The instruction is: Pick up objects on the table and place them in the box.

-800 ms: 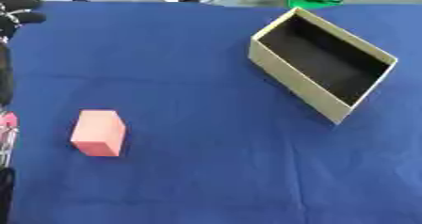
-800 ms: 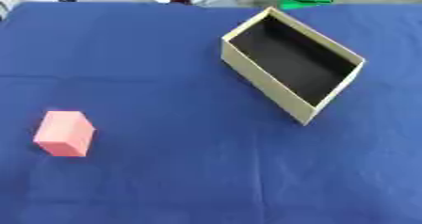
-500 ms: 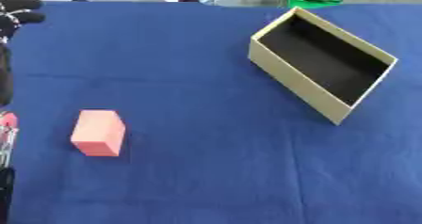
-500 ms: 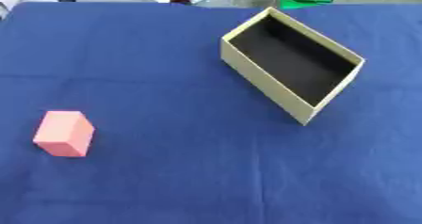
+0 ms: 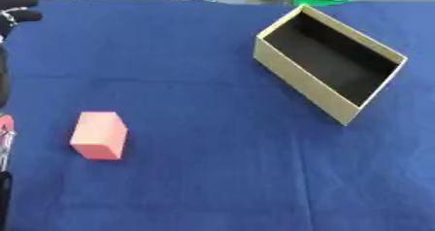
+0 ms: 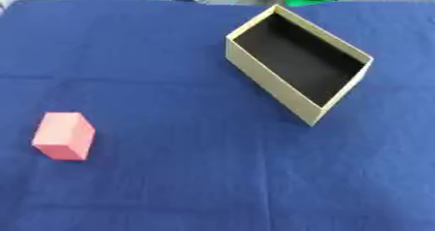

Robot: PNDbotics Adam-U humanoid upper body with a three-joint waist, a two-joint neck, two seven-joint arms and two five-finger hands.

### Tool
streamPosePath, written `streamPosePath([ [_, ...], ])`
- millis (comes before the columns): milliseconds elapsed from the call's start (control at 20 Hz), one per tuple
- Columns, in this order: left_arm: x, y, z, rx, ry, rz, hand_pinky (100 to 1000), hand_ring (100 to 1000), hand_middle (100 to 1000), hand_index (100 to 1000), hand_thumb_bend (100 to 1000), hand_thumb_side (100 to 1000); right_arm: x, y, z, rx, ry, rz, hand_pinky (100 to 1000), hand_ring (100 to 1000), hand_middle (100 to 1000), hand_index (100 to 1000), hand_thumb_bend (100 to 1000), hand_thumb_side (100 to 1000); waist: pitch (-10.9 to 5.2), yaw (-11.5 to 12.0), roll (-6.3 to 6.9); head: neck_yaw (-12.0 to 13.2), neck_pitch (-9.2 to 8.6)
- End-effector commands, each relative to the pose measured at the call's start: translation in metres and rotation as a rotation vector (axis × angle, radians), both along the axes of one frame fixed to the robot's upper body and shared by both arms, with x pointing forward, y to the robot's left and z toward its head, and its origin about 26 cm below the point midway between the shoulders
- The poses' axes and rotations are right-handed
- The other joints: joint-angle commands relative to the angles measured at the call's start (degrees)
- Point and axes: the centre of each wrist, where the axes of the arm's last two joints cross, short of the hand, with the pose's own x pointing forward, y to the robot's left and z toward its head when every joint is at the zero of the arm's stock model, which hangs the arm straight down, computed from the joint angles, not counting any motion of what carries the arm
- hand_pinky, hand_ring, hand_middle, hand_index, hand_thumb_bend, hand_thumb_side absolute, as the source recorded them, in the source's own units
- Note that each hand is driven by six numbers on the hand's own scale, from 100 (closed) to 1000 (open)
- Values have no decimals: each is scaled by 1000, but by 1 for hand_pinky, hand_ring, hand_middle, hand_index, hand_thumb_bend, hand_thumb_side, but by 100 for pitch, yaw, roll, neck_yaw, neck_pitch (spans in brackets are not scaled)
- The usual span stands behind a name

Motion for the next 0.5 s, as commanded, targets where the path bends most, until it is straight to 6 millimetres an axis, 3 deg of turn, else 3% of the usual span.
streamPosePath([
  [50, -4, 6, 11, 41, -36, 21, 665, 670, 742, 842, 100, 822, -5, -3, 11, -34, -34, -13, 793, 783, 780, 814, 100, 942, -145, 8, -8, -120, 76],
  [250, -7, 12, 14, 98, -45, 59, 667, 673, 744, 844, 100, 808, -5, -4, 11, -37, -32, -17, 793, 782, 780, 814, 100, 941, -178, 25, 1, -172, 109],
  [500, -14, 28, 22, 340, -38, 158, 681, 688, 757, 854, 100, 755, -6, -6, 10, -45, -28, -30, 792, 782, 780, 814, 100, 941, -216, 63, 37, -214, 123],
])
